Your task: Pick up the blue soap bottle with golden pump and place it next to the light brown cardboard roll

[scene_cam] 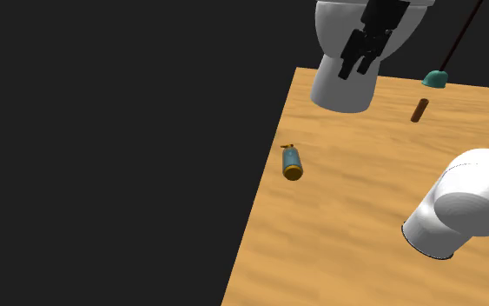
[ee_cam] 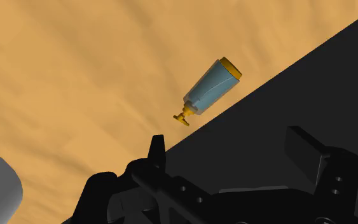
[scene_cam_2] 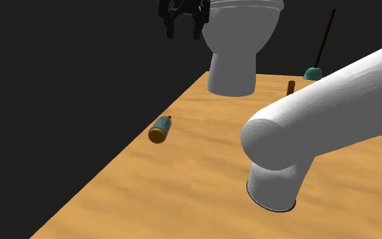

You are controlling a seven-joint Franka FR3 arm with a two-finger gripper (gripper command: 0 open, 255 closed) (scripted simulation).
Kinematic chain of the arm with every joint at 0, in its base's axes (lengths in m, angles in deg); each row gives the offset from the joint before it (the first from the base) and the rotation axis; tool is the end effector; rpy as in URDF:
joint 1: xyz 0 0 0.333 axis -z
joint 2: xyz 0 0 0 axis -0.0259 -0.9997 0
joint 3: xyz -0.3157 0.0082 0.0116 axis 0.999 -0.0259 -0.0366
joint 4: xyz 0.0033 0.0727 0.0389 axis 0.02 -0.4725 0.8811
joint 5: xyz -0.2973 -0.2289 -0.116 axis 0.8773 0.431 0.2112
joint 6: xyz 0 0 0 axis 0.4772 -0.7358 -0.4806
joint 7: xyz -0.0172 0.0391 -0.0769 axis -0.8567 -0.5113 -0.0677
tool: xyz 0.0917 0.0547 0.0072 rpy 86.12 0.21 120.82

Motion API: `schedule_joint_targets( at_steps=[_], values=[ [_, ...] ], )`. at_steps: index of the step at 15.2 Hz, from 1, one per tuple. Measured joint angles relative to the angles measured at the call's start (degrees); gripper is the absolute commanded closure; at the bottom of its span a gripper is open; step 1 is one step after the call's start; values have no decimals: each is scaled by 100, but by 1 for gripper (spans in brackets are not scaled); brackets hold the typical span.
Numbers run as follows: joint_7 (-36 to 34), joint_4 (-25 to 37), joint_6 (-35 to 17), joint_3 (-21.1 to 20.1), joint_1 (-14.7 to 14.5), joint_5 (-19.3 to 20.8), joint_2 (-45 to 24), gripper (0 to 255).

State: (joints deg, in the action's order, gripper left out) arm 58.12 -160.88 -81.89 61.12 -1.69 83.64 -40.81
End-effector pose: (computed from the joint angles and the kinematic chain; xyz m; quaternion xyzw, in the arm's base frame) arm 0.2982 0.0113 0.6457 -0.9969 0.0174 -0.0741 0.0200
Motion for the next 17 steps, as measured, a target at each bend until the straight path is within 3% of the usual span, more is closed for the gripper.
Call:
schedule_joint_targets(
  at_steps=[3, 10, 17],
  values=[
    [-264, -172, -172, -155, 62, -24, -47, 0],
    [-1731, -810, -1113, -929, 422, -87, -650, 0],
    [-3371, -1130, -2182, -1729, 857, 1, -1797, 0]
  ],
)
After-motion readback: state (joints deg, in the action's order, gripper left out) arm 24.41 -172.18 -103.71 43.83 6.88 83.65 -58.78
